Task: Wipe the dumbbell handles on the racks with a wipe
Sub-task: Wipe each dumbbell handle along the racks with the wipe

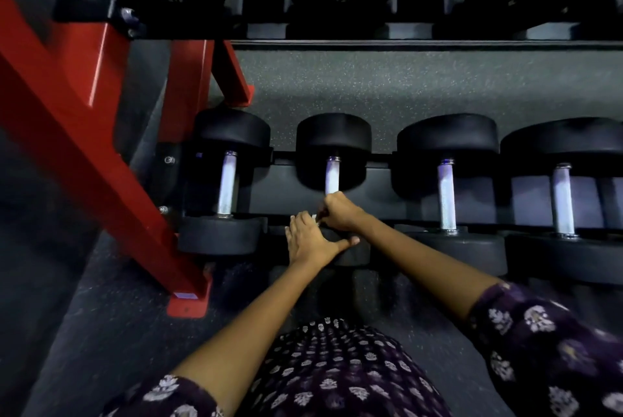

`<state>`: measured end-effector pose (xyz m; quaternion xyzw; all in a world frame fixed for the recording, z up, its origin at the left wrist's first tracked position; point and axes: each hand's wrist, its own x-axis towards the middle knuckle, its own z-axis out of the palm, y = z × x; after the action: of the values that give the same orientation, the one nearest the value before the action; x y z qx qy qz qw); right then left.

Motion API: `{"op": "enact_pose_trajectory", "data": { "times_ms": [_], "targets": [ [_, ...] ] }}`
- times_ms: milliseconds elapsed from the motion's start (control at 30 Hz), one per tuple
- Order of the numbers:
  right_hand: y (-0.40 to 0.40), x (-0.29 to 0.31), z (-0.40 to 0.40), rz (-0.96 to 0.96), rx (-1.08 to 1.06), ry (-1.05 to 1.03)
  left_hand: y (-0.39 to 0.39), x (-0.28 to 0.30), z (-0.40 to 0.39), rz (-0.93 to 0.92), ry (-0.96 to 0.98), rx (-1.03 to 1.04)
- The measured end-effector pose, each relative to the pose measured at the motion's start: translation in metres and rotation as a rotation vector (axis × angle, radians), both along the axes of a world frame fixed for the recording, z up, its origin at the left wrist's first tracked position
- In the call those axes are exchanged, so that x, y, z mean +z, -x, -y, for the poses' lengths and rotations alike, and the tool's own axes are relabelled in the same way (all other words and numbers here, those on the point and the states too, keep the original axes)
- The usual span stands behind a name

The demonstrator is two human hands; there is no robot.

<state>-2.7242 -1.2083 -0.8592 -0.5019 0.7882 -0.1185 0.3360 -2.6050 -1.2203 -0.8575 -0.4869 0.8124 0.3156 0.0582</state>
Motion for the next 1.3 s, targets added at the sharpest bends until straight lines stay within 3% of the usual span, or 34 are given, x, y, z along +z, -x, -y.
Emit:
{"op": "enact_pose_trajectory", "data": {
  "times_ms": [200, 333, 533, 800, 933, 1067, 1300],
  "targets": [
    [0.027, -0.003, -0.025, -0.041, -0.093, -0.058, 0.001, 0.0, 0.0, -0.01, -0.035, -0.011],
    [0.031, -0.016, -0.032, 0.054, -0.239, -0.026, 0.002, -0.002, 0.001, -0.011, -0.056, -0.01],
    [0.033, -0.029, -0.018, 0.142, -0.28, -0.124, 0.004, 0.001, 0.003, -0.009, -0.049, -0.011],
    [0.046, -0.031, -0.021, 0.555, -0.459, -0.168, 0.002, 0.001, 0.002, -0.009, -0.096, -0.012],
    [0.038, -0.045, -0.006, 0.458, -0.433, -0.181, 0.003, 0.001, 0.003, -0.015, -0.078, -0.012],
    [0.047, -0.05, -0.013, 0.497, -0.344, -0.206, 0.003, -0.001, 0.003, -0.013, -0.08, -0.013],
    [0.044, -0.051, -0.008, 0.582, -0.401, -0.205, 0.002, -0.003, 0.004, -0.029, -0.073, -0.014]
  ]
}}
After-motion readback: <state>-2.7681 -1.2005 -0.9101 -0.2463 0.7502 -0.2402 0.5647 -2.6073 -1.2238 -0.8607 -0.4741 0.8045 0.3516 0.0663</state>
